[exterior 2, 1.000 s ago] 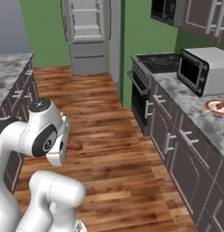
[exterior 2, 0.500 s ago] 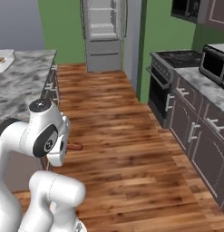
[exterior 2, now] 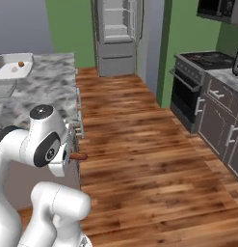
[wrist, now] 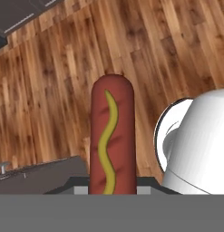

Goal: Place the cold items (mango and onion) from the fridge in one tupperware on the dining counter. Place the warm items (hot dog and kebab skewer) in the stove area in another tupperware.

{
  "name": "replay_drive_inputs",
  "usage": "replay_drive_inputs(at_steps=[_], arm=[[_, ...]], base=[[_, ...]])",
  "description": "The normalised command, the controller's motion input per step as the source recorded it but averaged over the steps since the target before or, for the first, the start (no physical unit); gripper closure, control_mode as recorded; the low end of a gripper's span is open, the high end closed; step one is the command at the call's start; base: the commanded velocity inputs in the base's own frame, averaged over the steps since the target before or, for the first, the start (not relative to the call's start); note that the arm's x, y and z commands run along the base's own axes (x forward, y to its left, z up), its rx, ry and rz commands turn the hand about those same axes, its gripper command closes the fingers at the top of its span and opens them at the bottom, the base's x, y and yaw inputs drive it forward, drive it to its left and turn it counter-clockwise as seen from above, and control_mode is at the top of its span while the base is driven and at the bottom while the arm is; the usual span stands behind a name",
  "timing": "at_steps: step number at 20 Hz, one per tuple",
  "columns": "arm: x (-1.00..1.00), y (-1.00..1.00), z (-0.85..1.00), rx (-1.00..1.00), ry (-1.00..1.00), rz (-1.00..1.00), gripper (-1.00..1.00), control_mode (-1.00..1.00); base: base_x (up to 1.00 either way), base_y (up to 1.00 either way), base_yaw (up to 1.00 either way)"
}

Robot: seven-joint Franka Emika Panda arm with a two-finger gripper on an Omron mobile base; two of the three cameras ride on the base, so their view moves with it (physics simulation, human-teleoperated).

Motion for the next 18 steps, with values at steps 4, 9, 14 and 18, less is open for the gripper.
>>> replay_drive_inputs(at_steps=[4,9,14,18], arm=[[0.0,0.0,0.0,0.0,0.0,0.0,1.0,1.0],[0.0,0.0,0.0,0.0,0.0,0.0,1.0,1.0],[0.0,0.0,0.0,0.0,0.0,0.0,1.0,1.0],[0.0,0.0,0.0,0.0,0.0,0.0,1.0,1.0]], base=[[0.0,1.0,-0.23],[0.05,1.0,-0.3],[0.16,1.0,-0.38],[0.06,1.0,-0.38]])
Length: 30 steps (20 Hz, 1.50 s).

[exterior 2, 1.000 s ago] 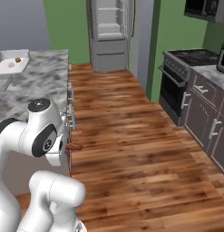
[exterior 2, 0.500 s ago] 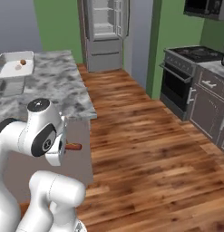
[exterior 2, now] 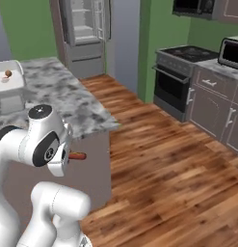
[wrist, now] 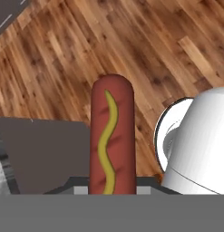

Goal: Place the cold items (mango and onion) from the fridge in one tupperware on the dining counter. Place the warm items (hot dog and kebab skewer) in the stove area in another tupperware.

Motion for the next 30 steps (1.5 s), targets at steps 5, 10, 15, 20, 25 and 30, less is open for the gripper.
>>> replay_drive_inputs(at_steps=[5,10,15,20,25,30], arm=[[0.0,0.0,0.0,0.0,0.0,0.0,1.0,1.0],[0.0,0.0,0.0,0.0,0.0,0.0,1.0,1.0],[0.0,0.0,0.0,0.0,0.0,0.0,1.0,1.0],[0.0,0.0,0.0,0.0,0.0,0.0,1.0,1.0],[0.0,0.0,0.0,0.0,0.0,0.0,1.0,1.0],[0.0,0.0,0.0,0.0,0.0,0.0,1.0,1.0]], base=[[-0.02,1.0,-0.32],[-0.36,1.0,-0.23],[-0.75,1.0,-0.08],[-0.66,1.0,-0.07],[-0.14,1.0,-0.25],[0.05,1.0,-0.4]])
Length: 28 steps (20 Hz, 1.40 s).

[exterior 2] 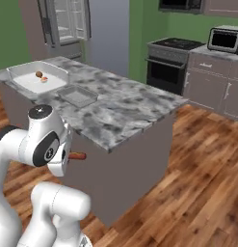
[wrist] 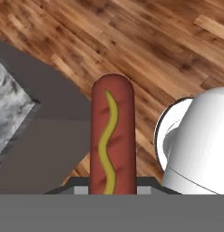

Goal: Place the cold items (mango and onion) from the fridge in one tupperware on the dining counter. Place the warm items (hot dog and kebab skewer) in the stove area in another tupperware.

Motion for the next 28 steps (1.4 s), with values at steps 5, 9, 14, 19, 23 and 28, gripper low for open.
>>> replay_drive_inputs(at_steps=[5,9,14,19,23,28], arm=[[0.0,0.0,0.0,0.0,0.0,0.0,1.0,1.0],[0.0,0.0,0.0,0.0,0.0,0.0,1.0,1.0],[0.0,0.0,0.0,0.0,0.0,0.0,1.0,1.0],[0.0,0.0,0.0,0.0,0.0,0.0,1.0,1.0],[0.0,0.0,0.0,0.0,0.0,0.0,1.0,1.0],[0.0,0.0,0.0,0.0,0.0,0.0,1.0,1.0]], base=[[0.09,1.0,-0.49],[0.16,0.9,-0.48],[0.27,0.77,-0.23],[0.25,0.66,-0.11],[0.32,0.32,-0.01],[0.51,0.18,0.0]])
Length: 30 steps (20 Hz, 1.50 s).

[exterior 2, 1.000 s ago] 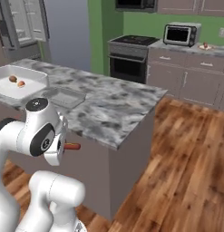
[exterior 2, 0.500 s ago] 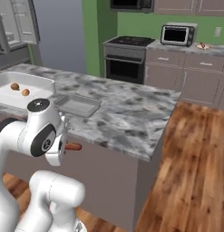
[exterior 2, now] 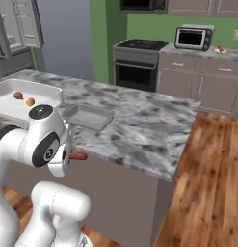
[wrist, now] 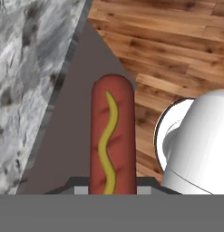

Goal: Place the cold items (mango and onion) from the fridge in one tupperware on the dining counter. Place the warm items (hot dog and kebab skewer) in the stove area in another tupperware.

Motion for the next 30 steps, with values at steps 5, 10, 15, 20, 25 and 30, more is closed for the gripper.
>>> replay_drive_inputs(at_steps=[5,10,15,20,25,30], arm=[[0.0,0.0,0.0,0.0,0.0,0.0,1.0,1.0],[0.0,0.0,0.0,0.0,0.0,0.0,1.0,1.0],[0.0,0.0,0.0,0.0,0.0,0.0,1.0,1.0],[0.0,0.0,0.0,0.0,0.0,0.0,1.0,1.0],[0.0,0.0,0.0,0.0,0.0,0.0,1.0,1.0],[0.31,0.05,0.47,0.0,0.04,0.0,1.0,-1.0]], base=[[0.73,0.15,0.0],[0.64,0.33,0.0],[0.52,0.67,0.0],[0.6,0.55,0.0],[0.5,0.29,0.0],[0.08,0.04,0.0]])
